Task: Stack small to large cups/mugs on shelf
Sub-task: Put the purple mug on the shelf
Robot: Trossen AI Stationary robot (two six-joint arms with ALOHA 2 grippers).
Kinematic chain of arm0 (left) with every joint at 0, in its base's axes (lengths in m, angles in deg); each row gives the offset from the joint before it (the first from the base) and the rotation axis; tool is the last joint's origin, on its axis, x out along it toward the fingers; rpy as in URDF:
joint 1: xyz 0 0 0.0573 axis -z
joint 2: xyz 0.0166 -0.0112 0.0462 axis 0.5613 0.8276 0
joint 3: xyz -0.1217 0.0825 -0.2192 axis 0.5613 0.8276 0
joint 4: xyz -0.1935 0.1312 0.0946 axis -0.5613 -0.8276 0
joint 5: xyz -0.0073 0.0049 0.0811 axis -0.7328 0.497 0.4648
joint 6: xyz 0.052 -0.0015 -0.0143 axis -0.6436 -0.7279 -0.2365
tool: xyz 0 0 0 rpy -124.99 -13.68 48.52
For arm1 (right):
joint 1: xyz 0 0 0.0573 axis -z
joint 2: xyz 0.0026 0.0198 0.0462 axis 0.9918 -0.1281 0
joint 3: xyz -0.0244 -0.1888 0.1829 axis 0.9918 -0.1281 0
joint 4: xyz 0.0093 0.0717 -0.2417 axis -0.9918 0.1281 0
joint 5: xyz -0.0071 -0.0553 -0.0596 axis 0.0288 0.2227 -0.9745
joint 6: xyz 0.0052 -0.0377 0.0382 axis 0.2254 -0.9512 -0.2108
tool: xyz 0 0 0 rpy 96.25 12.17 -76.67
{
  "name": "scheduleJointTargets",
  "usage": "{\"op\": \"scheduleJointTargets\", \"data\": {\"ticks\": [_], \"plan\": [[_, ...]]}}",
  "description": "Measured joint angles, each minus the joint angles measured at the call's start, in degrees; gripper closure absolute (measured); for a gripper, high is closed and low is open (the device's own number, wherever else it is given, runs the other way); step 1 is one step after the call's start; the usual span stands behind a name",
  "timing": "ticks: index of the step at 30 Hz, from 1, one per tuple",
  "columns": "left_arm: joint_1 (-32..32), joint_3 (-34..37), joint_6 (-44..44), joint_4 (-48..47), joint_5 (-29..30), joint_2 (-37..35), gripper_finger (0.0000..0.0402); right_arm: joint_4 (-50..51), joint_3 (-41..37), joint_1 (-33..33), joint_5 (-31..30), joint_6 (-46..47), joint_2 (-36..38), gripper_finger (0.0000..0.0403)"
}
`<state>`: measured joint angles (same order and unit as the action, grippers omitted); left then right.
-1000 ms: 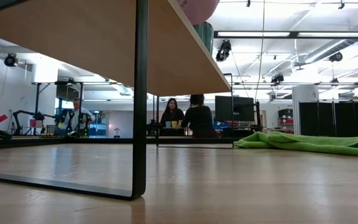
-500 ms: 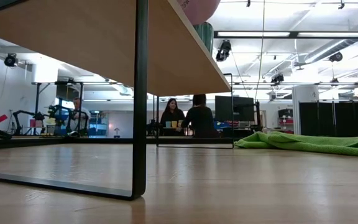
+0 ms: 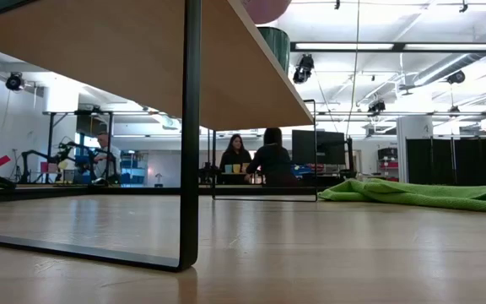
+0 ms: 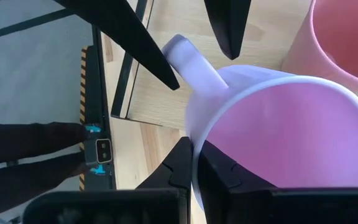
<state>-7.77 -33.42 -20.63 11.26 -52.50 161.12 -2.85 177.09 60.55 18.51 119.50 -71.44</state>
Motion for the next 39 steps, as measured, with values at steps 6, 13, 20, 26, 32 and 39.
{"op": "scheduleJointTargets", "data": {"ticks": [6,13,20,26,32,39], "plan": [[0.0,0.0,0.0,-0.2,0.0,0.0,0.0275,-0.2,0.0,0.0,-0.1,-0.2,0.2,0.0394],[0.0,0.0,-0.3,-0.3,0.0,0.0,0.0275,-0.3,0.0,0.0,-0.3,-0.4,0.2,0.0394],[0.0,0.0,-0.3,-0.3,0.2,0.0,0.0283,-0.2,0.0,0.0,-0.3,-0.3,0.3,0.0394],[0.0,0.0,-0.3,-0.2,0.2,0.0,0.0349,-0.2,0.0,0.0,-0.7,-0.3,0.3,0.0394],[0.0,0.0,-0.2,-0.3,0.2,0.0,0.0372,-0.1,0.0,0.0,-0.7,-0.3,0.3,0.0394],[0.0,0.0,-0.2,-0.4,0.3,0.0,0.0372,-0.1,0.0,0.0,-0.7,-0.3,0.3,0.0394]]}}
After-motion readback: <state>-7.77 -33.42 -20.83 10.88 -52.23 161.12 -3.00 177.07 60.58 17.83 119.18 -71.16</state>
